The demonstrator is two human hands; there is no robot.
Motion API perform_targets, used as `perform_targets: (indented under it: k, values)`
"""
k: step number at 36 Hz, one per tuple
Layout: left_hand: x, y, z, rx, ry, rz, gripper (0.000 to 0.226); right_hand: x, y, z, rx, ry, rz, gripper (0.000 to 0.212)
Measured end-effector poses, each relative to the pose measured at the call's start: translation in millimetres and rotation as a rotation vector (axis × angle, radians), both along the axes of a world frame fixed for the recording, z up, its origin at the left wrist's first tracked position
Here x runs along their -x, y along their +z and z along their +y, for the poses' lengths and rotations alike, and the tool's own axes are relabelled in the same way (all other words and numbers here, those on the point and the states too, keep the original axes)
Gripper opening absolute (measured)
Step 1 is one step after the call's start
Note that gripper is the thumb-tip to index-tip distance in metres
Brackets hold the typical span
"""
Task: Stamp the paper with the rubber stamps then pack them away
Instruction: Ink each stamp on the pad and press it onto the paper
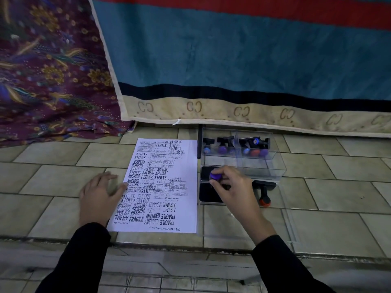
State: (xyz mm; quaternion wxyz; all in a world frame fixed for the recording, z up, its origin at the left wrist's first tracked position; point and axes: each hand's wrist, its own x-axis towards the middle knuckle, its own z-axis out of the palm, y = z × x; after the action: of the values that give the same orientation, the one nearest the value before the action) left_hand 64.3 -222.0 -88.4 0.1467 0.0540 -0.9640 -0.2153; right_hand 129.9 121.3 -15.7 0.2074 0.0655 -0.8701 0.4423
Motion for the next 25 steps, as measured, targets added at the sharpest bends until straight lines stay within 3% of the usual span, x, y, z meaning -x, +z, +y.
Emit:
perform_targets:
  k: [10,16,25]
  values:
    - [-2,4,2,-0.014,-0.001,-0.018,0.038,-5,-12,0,-0.05,-0.002,0.004,0.011]
    - [-2,6,4,-0.008,0.003,-0.032,0.038,-11,-13,-2,-0.189,0.026,0.009,0.012]
    - [-3,6,5,-0.007,0.002,-0.03,0.038,6,-7,1,-0.107,-0.007,-0.054,0.01]
